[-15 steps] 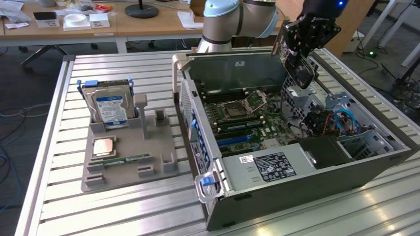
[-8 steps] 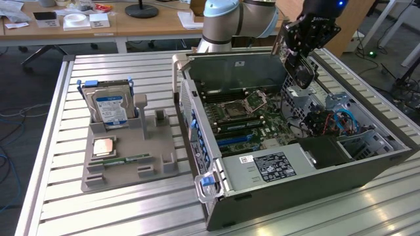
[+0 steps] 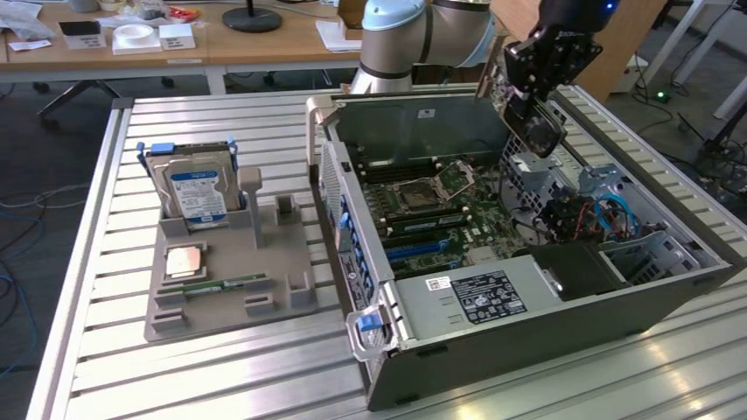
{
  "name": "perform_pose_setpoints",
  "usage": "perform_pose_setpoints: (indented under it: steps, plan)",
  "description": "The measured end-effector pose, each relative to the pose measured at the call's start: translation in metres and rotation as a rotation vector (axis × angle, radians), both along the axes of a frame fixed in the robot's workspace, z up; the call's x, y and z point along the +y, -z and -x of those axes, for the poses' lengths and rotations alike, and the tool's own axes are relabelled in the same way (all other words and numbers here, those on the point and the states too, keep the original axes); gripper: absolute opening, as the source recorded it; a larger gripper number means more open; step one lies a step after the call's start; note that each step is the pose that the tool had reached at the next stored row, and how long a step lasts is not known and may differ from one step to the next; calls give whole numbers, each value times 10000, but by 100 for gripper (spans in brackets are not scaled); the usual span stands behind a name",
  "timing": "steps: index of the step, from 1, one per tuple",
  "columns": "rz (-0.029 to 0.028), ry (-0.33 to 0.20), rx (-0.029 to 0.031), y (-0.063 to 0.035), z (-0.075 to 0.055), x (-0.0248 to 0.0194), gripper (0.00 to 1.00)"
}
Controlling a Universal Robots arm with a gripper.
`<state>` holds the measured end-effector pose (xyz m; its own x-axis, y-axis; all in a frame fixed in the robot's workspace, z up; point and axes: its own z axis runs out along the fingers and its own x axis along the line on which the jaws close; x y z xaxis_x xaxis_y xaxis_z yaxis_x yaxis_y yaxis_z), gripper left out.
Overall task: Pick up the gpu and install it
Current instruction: 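Insert the gpu into the slot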
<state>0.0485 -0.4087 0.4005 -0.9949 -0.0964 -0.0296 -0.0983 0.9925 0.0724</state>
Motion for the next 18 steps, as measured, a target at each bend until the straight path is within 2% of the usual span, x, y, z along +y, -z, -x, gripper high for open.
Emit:
perform_pose_setpoints:
  steps: [18]
  plan:
    - [0,-3266,0,3,0,0,27]
